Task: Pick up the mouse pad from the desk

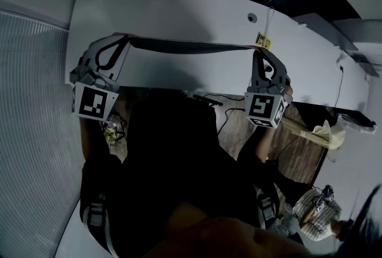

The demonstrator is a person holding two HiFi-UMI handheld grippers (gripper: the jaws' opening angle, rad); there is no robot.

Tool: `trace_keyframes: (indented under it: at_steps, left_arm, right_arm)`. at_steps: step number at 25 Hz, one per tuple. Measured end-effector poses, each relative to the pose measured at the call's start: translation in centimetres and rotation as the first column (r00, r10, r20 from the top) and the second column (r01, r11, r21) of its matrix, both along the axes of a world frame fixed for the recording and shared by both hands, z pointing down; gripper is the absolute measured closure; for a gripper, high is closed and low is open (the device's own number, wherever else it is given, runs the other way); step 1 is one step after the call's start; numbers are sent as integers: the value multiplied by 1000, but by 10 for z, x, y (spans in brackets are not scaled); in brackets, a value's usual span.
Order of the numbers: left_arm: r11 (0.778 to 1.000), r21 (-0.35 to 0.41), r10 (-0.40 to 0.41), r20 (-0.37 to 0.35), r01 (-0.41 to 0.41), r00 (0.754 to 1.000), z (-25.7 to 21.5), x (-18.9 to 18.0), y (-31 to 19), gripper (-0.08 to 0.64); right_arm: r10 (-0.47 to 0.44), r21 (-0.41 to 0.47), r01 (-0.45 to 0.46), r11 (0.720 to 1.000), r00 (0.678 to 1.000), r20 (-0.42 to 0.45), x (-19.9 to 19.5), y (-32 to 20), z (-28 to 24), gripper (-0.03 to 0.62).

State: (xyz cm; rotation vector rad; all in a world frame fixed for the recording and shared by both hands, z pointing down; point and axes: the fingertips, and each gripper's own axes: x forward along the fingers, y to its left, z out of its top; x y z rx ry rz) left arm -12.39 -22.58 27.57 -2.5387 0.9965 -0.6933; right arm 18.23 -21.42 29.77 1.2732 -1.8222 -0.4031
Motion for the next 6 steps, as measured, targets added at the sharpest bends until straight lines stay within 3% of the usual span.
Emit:
trace_keyframes:
  at_steps: [6]
  left_arm:
    - [1000, 10, 5, 2, -5, 1000, 2, 1, -1, 548]
  right_arm:
    - [4, 5, -4, 1000, 1000, 0, 1, -1, 2, 578]
